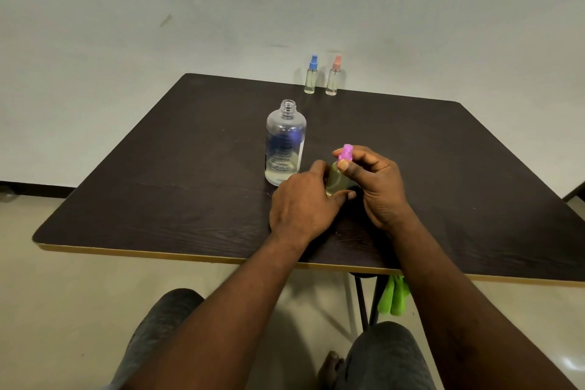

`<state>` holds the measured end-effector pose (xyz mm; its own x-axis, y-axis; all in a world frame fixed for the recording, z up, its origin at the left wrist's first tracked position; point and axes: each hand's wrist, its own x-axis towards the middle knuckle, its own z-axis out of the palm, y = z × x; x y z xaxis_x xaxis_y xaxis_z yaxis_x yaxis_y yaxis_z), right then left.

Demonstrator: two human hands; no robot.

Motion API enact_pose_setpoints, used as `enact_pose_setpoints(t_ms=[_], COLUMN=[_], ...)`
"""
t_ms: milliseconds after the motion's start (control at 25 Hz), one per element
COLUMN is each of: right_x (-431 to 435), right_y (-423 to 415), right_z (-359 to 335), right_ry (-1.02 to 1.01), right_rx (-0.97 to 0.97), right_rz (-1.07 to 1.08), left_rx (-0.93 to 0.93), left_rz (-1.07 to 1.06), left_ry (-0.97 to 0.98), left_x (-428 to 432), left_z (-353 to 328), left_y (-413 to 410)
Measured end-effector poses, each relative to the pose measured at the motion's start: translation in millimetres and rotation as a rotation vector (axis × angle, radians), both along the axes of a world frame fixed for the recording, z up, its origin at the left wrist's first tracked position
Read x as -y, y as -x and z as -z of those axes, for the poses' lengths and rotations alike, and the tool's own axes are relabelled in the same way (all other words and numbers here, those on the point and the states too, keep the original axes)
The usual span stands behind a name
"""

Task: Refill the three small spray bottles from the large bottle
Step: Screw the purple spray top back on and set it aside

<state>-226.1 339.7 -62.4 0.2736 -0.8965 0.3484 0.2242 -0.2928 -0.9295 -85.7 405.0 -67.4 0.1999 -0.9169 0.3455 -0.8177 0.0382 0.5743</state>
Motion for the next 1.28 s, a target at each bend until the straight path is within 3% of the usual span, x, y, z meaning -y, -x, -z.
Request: enact_pose_setpoints(t_ms=[320, 640, 840, 1040, 1160, 1280], right_x=[-4, -3, -5, -15, -20, -22], right_y=[5, 2, 2, 2, 2, 0], right_z=[-2, 1, 1, 2, 4, 2], right_ry=[0.028, 0.083, -0.018, 0.114, 0.14, 0.155], right_rx=[-0.077, -0.118, -0.076, -0.422, -0.49, -0.587], right_rz=[-0.129, 0.049, -0.01, 0.095, 0.197, 0.243], left_rx=[0.02, 0.051, 0.044, -0.116, -0.312, -0.378], left_rz=[0.075, -0.059, -0.073, -0.104, -0.164, -0.33], left_ry=[-0.027, -0.016, -0.014, 0.018, 0.047, 0.142], left_x=[1, -2, -4, -13, -25, -30], left_z=[-1, -3, -5, -5, 2, 5], left_y=[-1, 9, 12, 4, -11, -28])
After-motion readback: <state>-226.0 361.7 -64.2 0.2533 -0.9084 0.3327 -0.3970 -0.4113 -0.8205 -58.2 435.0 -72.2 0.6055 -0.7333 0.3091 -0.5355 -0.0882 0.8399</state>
